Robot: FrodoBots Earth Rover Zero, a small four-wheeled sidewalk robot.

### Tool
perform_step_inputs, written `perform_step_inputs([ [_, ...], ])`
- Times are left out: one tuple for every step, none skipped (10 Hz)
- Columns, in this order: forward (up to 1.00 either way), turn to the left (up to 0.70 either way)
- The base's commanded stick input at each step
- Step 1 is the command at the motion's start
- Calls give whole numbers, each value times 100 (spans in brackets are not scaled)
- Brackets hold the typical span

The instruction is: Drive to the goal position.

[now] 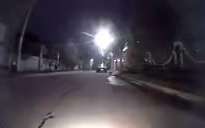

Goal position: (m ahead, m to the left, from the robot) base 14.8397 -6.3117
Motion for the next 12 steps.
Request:
perform_step_inputs([
  [50, 0],
  [50, 0],
  [50, -20],
  [50, -49],
  [50, -50],
  [50, -50],
  [50, -48],
  [50, -24],
  [50, -1],
  [50, 0],
  [50, 0],
  [50, 0],
])
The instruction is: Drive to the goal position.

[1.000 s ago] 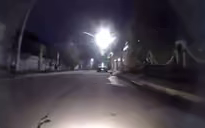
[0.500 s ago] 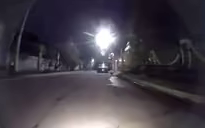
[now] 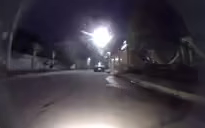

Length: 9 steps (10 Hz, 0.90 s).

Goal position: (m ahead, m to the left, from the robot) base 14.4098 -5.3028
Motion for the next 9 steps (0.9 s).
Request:
perform_step_inputs([
  [50, 0],
  [50, 0],
  [50, 0],
  [50, 0],
  [50, 0],
  [50, 0],
  [50, 0],
  [50, 0],
  [50, 0],
])
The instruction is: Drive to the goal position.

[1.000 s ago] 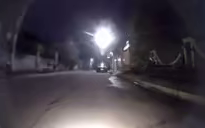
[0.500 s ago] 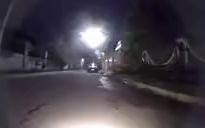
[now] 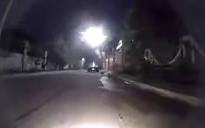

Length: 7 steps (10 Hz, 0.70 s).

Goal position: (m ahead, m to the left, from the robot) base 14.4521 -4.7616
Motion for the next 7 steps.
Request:
perform_step_inputs([
  [50, 0],
  [50, 0],
  [50, 0],
  [50, 0],
  [50, 0],
  [50, 0],
  [50, 0],
])
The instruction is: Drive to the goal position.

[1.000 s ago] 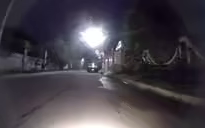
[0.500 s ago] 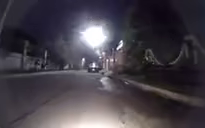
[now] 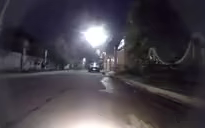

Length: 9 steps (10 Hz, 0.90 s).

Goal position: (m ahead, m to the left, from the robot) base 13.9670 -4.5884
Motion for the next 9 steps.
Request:
perform_step_inputs([
  [50, 0],
  [50, 0],
  [50, 0],
  [50, 0],
  [50, 0],
  [50, 0],
  [50, 0],
  [50, 0],
  [50, 0],
])
